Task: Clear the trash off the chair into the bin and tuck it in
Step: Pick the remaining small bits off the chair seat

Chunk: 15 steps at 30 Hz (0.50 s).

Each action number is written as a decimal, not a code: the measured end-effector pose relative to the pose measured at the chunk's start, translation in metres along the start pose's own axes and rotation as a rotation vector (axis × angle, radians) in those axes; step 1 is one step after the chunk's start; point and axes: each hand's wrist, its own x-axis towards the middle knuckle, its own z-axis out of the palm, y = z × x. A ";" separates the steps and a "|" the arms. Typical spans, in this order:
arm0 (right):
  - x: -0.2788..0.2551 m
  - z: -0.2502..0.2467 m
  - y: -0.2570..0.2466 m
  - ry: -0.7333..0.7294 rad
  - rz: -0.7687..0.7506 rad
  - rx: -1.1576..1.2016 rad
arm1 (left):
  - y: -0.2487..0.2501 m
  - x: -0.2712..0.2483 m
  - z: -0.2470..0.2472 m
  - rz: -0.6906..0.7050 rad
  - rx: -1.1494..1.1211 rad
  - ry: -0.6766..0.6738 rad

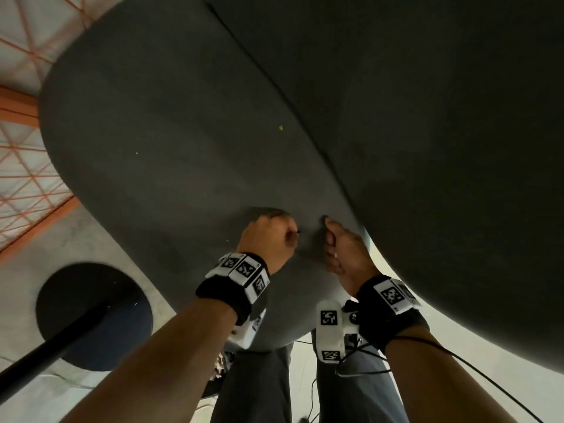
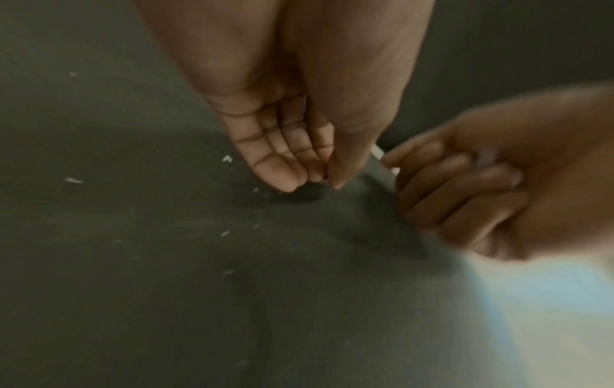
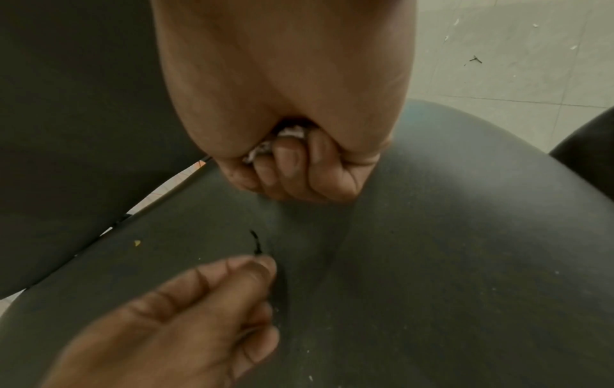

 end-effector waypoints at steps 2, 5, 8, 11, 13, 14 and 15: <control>0.002 0.005 -0.004 -0.015 -0.013 0.025 | 0.009 -0.008 -0.002 -0.003 -0.141 0.019; 0.004 0.016 -0.010 -0.110 0.007 0.115 | 0.027 -0.020 -0.002 0.046 -0.232 0.029; 0.007 0.029 -0.016 -0.105 -0.020 0.078 | 0.034 -0.018 -0.006 0.107 -0.206 -0.016; 0.012 0.033 -0.024 -0.026 -0.074 0.025 | 0.028 -0.001 -0.022 0.080 -0.344 -0.049; 0.014 0.033 -0.030 -0.008 -0.071 0.061 | 0.017 0.021 -0.035 -0.020 -0.441 0.078; 0.015 0.033 -0.034 -0.012 -0.065 0.078 | 0.011 0.036 -0.043 -0.070 -0.429 0.170; 0.016 0.033 -0.036 -0.013 -0.061 0.079 | 0.006 0.052 -0.049 -0.112 -0.382 0.248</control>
